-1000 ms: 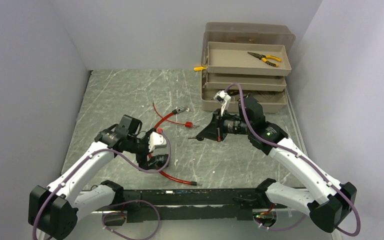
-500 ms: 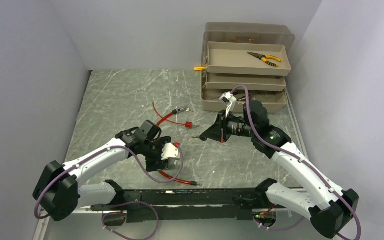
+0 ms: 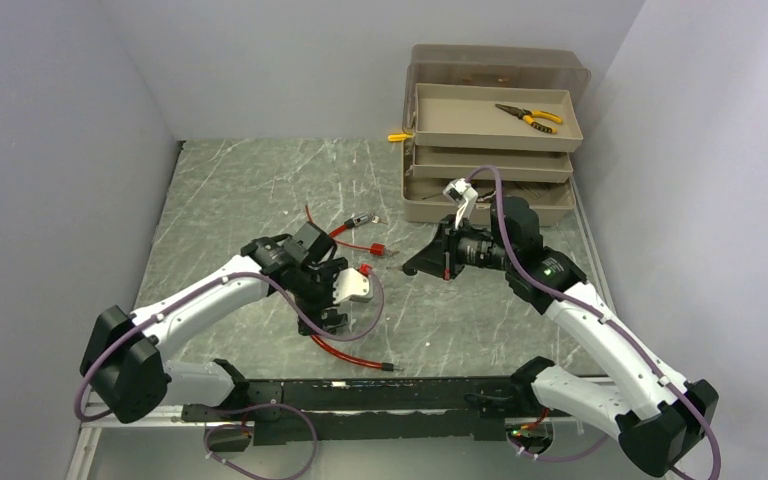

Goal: Unlock with the key
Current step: Pick up the lock from the center of the board.

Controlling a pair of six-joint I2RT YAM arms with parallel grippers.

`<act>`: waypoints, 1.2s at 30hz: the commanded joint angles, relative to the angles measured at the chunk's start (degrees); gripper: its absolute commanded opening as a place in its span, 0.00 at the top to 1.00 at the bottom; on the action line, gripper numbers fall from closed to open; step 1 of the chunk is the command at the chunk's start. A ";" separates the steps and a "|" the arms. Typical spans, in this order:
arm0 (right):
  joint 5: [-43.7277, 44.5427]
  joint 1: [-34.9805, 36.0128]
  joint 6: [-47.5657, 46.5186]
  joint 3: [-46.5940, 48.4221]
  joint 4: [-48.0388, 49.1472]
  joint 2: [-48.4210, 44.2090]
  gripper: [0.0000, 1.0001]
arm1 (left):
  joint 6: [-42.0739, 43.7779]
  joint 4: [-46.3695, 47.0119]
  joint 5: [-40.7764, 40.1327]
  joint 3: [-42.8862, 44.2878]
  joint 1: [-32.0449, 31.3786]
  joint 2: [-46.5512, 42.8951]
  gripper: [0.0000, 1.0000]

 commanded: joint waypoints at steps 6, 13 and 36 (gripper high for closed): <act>-0.63 -1.04 0.69 3.06 1.88 1.16 1.00 | -0.56 2.68 9.66 -1.35 5.47 -2.93 0.01; -0.80 -1.14 1.17 4.56 2.21 2.26 1.00 | -1.37 6.17 5.25 -3.28 6.15 -1.71 0.00; -2.69 -2.52 1.90 8.66 0.81 2.73 1.00 | 3.35 17.22 4.78 -15.29 6.73 2.29 0.01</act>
